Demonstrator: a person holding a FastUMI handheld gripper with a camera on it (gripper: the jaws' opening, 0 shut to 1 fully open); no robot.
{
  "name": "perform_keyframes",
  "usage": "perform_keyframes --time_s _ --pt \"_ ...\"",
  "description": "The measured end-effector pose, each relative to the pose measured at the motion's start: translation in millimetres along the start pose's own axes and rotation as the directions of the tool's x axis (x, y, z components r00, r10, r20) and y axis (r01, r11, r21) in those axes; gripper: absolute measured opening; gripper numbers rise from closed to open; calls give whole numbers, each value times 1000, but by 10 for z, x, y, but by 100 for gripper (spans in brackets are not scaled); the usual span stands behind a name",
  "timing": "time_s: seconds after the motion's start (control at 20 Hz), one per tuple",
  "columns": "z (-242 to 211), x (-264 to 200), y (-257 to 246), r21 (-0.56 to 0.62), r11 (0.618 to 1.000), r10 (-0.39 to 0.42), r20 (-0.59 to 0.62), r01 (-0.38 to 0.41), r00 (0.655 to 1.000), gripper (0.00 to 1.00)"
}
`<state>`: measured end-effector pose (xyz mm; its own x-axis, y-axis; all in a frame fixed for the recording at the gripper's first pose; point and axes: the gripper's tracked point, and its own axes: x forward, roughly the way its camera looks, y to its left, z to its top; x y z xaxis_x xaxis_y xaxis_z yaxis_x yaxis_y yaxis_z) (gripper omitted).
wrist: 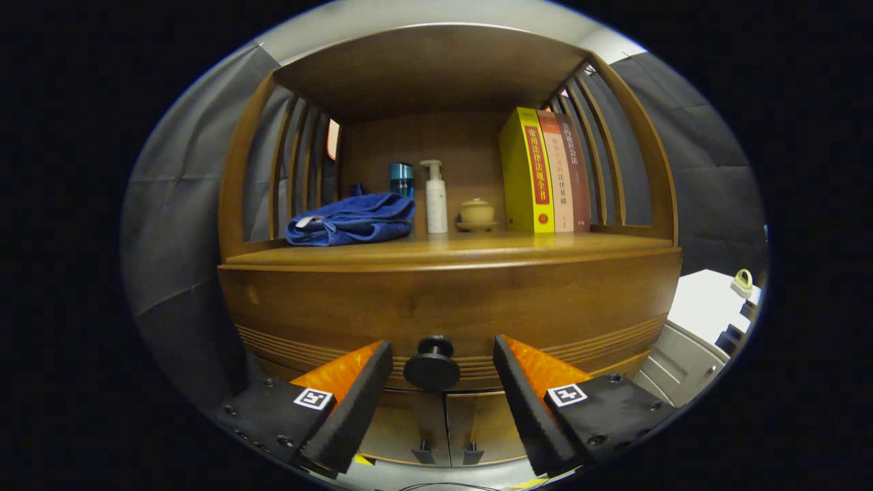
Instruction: Pull open the drawer, take out the items inside it, and place them on the countertop above the cabinet.
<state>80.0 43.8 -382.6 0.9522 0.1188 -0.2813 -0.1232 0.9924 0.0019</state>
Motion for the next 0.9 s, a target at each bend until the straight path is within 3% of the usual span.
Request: perform_keyframes --time_s 0.25,0.4,0.7,0.9 --pt "-80 48 104 36 999 41 0 -41 999 74" --pt "-95 55 91 10 1000 14 -7 -14 1000 56" --pt "-130 32 82 -48 998 -34 -13 33 999 39" --pt "-160 -225 88 -52 998 -48 -15 47 999 36"
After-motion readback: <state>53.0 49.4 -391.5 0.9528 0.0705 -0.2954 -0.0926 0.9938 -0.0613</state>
